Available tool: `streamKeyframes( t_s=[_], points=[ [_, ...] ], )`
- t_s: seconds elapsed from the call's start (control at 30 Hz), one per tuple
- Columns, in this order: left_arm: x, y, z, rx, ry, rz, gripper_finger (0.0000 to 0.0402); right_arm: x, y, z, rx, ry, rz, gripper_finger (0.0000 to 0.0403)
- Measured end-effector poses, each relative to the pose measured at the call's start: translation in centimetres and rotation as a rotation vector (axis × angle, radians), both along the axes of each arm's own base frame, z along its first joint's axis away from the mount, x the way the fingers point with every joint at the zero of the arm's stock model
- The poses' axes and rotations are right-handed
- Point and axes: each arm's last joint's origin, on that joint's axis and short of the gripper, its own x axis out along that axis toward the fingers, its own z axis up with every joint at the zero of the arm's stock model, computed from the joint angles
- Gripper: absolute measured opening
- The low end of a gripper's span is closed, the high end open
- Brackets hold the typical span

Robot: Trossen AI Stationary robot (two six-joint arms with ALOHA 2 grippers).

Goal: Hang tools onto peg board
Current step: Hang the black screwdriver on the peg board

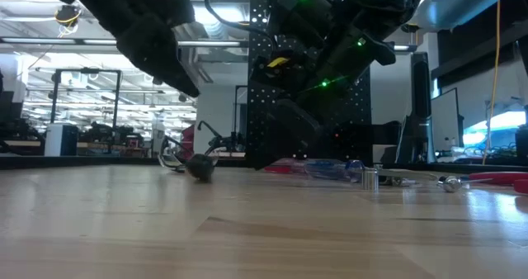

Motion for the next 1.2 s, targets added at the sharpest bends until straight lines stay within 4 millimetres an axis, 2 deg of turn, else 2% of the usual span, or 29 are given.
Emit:
streamKeyframes(
  t_s=[0.1,0.27,0.47,0.63,0.8,0.97,1.07,1.2],
  points=[
    [-0.2,0.1,-1.3,0.0,0.043,0.007,0.0142,0.0,0.0,0.0,0.0,-0.001,0.0,0.0163],
    [-0.3,-0.4,-4.4,0.082,0.202,-0.104,0.0141,0.0,0.0,0.0,0.001,-0.003,-0.001,0.0163],
    [1.1,-1.0,-7.0,0.138,0.28,-0.243,0.0141,0.1,0.0,0.1,0.002,-0.009,-0.002,0.0163],
    [2.3,-1.2,-9.2,0.161,0.298,-0.265,0.0141,0.1,0.0,0.1,0.01,-0.011,0.004,0.0163],
    [3.7,-1.7,-9.7,0.124,0.156,-0.229,0.0141,0.1,0.0,0.1,0.01,-0.01,0.004,0.0163],
    [4.6,-2.4,-9.6,0.019,0.05,-0.319,0.0141,0.1,0.1,0.0,0.019,-0.008,0.012,0.0163],
    [4.9,-2.7,-9.4,0.008,0.022,-0.342,0.0141,0.1,0.1,0.0,0.039,-0.006,0.03,0.0163],
    [5.1,-2.9,-9.2,0.087,0.067,-0.362,0.0141,0.1,0.2,0.0,0.059,-0.004,0.047,0.0163]
  ],
)
